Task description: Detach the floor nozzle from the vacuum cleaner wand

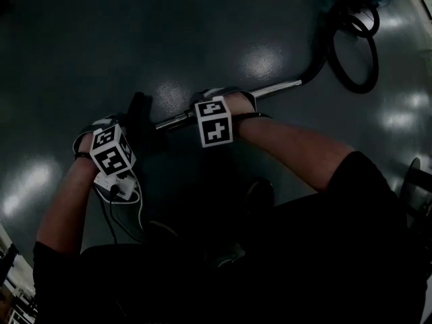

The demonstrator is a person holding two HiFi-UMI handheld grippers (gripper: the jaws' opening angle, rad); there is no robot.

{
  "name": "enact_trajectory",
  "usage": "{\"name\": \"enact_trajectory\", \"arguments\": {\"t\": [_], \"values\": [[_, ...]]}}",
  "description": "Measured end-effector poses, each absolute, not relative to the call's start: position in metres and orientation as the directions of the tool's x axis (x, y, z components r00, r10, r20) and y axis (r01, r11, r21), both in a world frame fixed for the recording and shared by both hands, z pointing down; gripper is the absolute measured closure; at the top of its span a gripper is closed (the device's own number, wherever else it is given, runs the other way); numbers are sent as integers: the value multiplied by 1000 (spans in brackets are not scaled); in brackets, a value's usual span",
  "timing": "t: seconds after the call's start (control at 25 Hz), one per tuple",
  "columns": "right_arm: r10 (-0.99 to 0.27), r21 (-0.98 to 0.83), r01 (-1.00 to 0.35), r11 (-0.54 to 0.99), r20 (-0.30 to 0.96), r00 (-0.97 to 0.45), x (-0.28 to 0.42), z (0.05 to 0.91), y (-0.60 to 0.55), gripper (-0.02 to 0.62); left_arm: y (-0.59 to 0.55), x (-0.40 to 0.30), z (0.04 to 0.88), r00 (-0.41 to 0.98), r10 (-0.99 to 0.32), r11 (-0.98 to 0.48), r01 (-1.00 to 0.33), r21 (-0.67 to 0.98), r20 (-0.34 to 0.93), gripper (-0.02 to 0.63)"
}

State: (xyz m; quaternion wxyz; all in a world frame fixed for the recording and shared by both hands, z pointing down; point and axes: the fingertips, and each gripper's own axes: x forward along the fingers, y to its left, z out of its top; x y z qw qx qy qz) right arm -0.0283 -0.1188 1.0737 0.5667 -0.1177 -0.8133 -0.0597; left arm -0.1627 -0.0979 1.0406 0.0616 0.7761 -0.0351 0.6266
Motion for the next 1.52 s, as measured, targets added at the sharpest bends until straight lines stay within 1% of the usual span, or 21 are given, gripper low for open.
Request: {"name": "enact_trajectory", "arguments": {"t": [0.04, 0.12, 0.16, 0.32, 0.48, 0.56, 0.64, 0.72, 0.76, 0.8, 0.84, 0.92, 1.04, 1.08, 1.16, 1.2, 1.28, 1.36, 1.52], "values": [[122, -38, 257, 966, 938, -323, -26, 1080, -118, 403, -107, -160, 1048, 236, -51, -989, -148, -16, 970, 442], [124, -45, 254, 966, 944, -305, -24, 1095, -117, 402, -117, -153, 1065, 250, -125, -983, -166, -84, 960, 442], [124, -49, 252, 967, 948, -294, -24, 1102, -116, 400, -119, -152, 1076, 230, -136, -983, -151, -103, 964, 442], [115, -49, 237, 970, 954, -275, -28, 1124, -119, 399, -126, -158, 1112, 69, -176, -984, -49, -173, 982, 442], [112, -47, 208, 977, 944, -311, -28, 1131, -122, 393, -125, -144, 1124, 38, -169, -986, -22, -168, 985, 439], [113, -53, 191, 980, 940, -321, -25, 1134, -119, 387, -118, -140, 1131, 11, -159, -987, 17, -159, 987, 383], [115, -59, 174, 983, 936, -333, -24, 1135, -116, 378, -113, -138, 1136, 0, -171, -984, 53, -170, 985, 389], [128, -81, 146, 986, 928, -350, -23, 1134, -112, 327, -107, -137, 1141, -3, -164, -984, 71, -164, 986, 352], [133, -90, 134, 987, 925, -356, -21, 1131, -110, 298, -104, -137, 1142, 1, -147, -987, 62, -147, 989, 315], [136, -97, 125, 987, 923, -361, -18, 1126, -109, 282, -101, -136, 1139, 15, -126, -991, 31, -127, 992, 277], [137, -101, 115, 988, 921, -366, -15, 1116, -109, 282, -101, -136, 1131, 45, -109, -994, -24, -108, 993, 259], [134, -116, 68, 991, 908, -398, -9, 1078, -110, 282, -103, -132, 1093, 151, -104, -980, -182, -76, 983, 245], [114, -170, -66, 983, 857, -503, 3, 978, -106, 282, -108, -125, 993, 334, -175, -894, -449, -7, 926, 247], [107, -200, -116, 973, 835, -540, 9, 941, -103, 282, -108, -124, 955, 378, -215, -851, -526, 17, 901, 252], [86, -280, -227, 933, 784, -615, 17, 871, -92, 284, -101, -129, 877, 423, -291, -767, -639, 55, 858, 272], [65, -316, -282, 906, 761, -645, 22, 838, -85, 284, -93, -133, 840, 428, -320, -733, -678, 65, 845, 299], [13, -363, -374, 853, 732, -682, 31, 780, -71, 288, -74, -137, 773, 423, -354, -680, -728, 81, 834, 307], [-38, -393, -444, 805, 713, -700, 38, 731, -57, 291, -51, -139, 716, 418, -357, -640, -761, 107, 835, 322], [-108, -452, -517, 727, 669, -736, 30, 624, -36, 301, -6, -136, 603, 391, -367, -564, -815, 133, 844, 337]]}}
